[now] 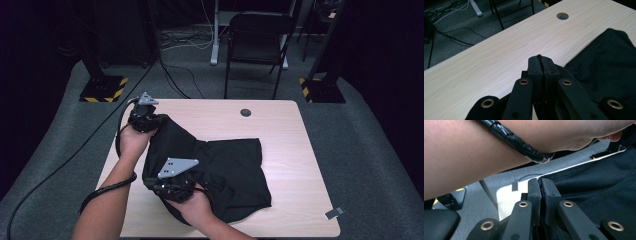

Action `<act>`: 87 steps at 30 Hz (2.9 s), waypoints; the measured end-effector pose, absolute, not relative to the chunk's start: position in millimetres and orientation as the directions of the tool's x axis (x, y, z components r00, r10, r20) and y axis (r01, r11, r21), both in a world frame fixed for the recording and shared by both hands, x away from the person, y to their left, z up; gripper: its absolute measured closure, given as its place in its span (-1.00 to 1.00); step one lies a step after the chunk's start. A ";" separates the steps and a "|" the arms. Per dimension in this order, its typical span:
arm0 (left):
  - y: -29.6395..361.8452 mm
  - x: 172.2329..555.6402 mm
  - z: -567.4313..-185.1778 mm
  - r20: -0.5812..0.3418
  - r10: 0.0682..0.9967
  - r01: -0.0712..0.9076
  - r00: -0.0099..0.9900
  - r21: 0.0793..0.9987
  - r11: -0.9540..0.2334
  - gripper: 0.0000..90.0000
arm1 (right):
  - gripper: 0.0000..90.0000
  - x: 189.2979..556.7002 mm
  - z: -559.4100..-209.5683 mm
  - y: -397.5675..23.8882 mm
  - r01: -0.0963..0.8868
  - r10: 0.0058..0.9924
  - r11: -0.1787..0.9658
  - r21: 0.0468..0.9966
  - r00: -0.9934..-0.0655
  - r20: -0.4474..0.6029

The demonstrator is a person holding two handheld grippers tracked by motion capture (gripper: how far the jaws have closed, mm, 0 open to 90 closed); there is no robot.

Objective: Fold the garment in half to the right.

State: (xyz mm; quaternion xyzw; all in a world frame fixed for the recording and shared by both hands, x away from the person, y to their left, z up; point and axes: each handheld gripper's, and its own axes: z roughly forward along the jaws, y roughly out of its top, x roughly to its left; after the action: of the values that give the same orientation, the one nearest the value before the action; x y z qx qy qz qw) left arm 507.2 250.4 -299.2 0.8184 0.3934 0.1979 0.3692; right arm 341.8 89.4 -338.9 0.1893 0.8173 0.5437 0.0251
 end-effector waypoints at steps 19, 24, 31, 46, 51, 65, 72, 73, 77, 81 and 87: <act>252.3 507.1 -258.4 0.125 0.809 0.516 0.575 0.712 -0.476 0.92 | 0.91 349.6 -298.4 93.6 0.270 0.268 0.239 0.933 -0.942 0.204; 239.7 510.4 -267.2 0.097 0.806 0.524 0.584 0.712 -0.466 0.92 | 0.91 349.8 -310.7 74.1 0.302 0.280 0.229 0.925 -0.931 0.234; 219.3 513.7 -267.6 0.090 0.794 0.517 0.602 0.714 -0.473 0.92 | 0.91 347.4 -313.6 48.1 0.320 0.295 0.191 0.928 -0.921 0.257; 176.0 521.7 -283.4 0.075 0.769 0.502 0.635 0.716 -0.484 0.92 | 0.91 346.2 -324.5 3.9 0.358 0.342 0.152 0.921 -0.894 0.290; 167.2 523.1 -288.5 0.058 0.767 0.501 0.639 0.725 -0.472 0.92 | 0.91 345.6 -326.8 -5.0 0.362 0.357 0.152 0.920 -0.888 0.290; 148.6 525.8 -299.5 0.043 0.764 0.495 0.643 0.738 -0.458 0.92 | 0.91 345.1 -332.6 -18.7 0.364 0.386 0.166 0.916 -0.879 0.279; 143.6 528.2 -305.4 0.034 0.771 0.501 0.636 0.741 -0.446 0.92 | 0.91 344.6 -338.7 -25.1 0.362 0.408 0.185 0.914 -0.874 0.263; 143.4 528.6 -306.2 0.028 0.772 0.502 0.635 0.744 -0.441 0.92 | 0.91 344.8 -339.5 -26.3 0.363 0.409 0.187 0.913 -0.874 0.263; 140.7 529.3 -309.7 0.018 0.767 0.503 0.642 0.745 -0.438 0.92 | 0.91 344.6 -342.9 -30.2 0.369 0.416 0.191 0.910 -0.870 0.265; 136.7 529.8 -312.4 0.010 0.765 0.505 0.644 0.745 -0.435 0.92 | 0.91 344.0 -346.7 -34.5 0.378 0.422 0.196 0.905 -0.866 0.270; 128.9 530.2 -315.7 0.004 0.758 0.502 0.652 0.747 -0.436 0.92 | 0.91 343.5 -350.1 -42.5 0.393 0.427 0.190 0.900 -0.858 0.285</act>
State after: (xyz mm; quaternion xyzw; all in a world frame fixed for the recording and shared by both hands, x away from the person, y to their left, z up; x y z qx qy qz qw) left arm 530.2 128.9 -315.7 0.8297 0.3797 0.1721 0.3713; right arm 343.5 -42.5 -350.1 0.2658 0.7711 0.5783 0.0147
